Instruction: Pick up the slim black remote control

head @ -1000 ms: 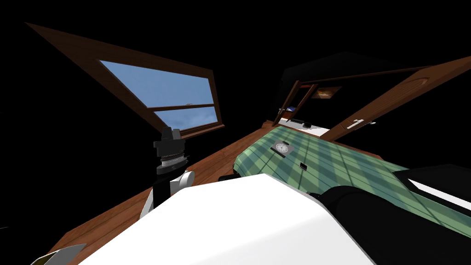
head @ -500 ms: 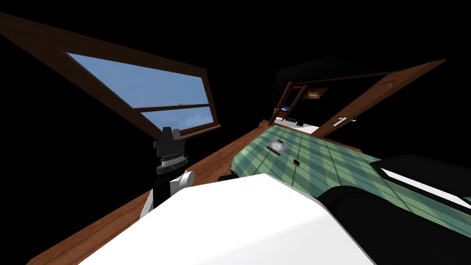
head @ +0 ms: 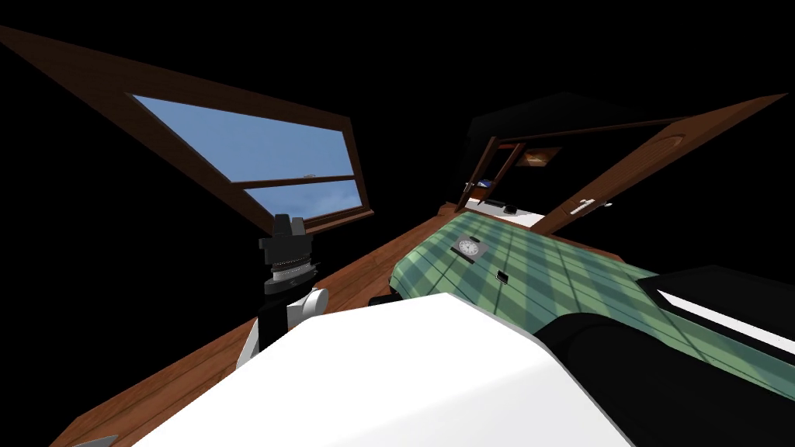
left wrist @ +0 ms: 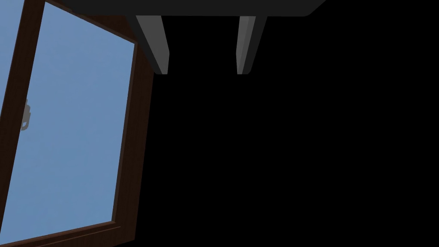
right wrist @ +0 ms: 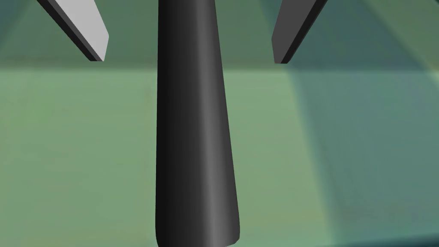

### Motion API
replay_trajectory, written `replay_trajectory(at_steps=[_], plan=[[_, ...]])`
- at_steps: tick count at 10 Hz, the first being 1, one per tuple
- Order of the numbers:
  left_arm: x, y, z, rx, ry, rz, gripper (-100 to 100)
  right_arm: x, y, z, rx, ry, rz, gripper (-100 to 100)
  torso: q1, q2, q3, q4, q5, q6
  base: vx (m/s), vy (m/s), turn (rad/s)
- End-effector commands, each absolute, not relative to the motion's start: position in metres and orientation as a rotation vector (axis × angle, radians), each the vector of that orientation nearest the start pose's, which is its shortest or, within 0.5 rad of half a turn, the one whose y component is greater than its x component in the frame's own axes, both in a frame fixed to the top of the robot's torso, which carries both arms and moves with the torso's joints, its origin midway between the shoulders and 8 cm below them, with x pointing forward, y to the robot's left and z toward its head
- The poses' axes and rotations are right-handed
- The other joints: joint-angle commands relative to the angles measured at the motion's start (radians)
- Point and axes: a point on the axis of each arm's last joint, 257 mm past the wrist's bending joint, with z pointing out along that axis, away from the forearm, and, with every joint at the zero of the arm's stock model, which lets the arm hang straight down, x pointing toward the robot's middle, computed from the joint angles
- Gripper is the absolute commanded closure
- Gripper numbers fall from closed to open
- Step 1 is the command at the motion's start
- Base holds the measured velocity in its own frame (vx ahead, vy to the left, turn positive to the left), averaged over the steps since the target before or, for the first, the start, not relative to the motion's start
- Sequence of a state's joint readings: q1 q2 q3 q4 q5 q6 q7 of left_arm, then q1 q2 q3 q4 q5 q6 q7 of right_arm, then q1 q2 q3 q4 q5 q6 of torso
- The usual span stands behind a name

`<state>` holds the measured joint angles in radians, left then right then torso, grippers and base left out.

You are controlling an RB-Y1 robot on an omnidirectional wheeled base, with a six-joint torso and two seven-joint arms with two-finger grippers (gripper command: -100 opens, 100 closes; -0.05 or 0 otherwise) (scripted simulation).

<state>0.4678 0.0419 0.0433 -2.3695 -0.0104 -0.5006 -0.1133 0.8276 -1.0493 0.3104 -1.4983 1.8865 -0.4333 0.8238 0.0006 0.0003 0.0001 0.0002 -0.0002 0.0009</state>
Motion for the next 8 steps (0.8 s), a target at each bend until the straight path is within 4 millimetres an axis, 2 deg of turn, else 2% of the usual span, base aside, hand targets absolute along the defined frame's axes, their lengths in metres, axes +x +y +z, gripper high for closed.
replay_trajectory(at_steps=[1,2,3,7,8], plan=[[0.3241,0.2770,0.0742,-0.479,0.588,-1.184,0,-0.0271,-0.4815,-0.5173,-2.592,1.648,-0.068,-100,0.000,0.000,0.000,0.000,0.000,0.000,-0.003,-0.017,0.076],[0.3241,0.2770,0.0742,-0.479,0.588,-1.184,0,-0.0256,-0.4818,-0.5140,-2.595,1.644,-0.067,-100,0.000,0.000,0.000,0.000,0.000,0.000,-0.001,-0.008,0.014],[0.3241,0.2770,0.0741,-0.479,0.588,-1.184,0,-0.0259,-0.4817,-0.5147,-2.595,1.644,-0.068,100,0.001,0.000,0.000,0.000,0.000,0.000,0.000,0.000,0.000],[0.3241,0.2770,0.0742,-0.479,0.588,-1.184,0,-0.0259,-0.4820,-0.5143,-2.598,1.641,-0.067,100,-0.002,0.000,0.000,0.000,-0.002,0.001,0.000,0.000,0.000],[0.3241,0.2770,0.0742,-0.479,0.588,-1.184,0,-0.0259,-0.4820,-0.5143,-2.598,1.641,-0.067,0,-0.002,0.000,0.000,0.000,-0.002,0.001,0.000,0.000,0.000]])
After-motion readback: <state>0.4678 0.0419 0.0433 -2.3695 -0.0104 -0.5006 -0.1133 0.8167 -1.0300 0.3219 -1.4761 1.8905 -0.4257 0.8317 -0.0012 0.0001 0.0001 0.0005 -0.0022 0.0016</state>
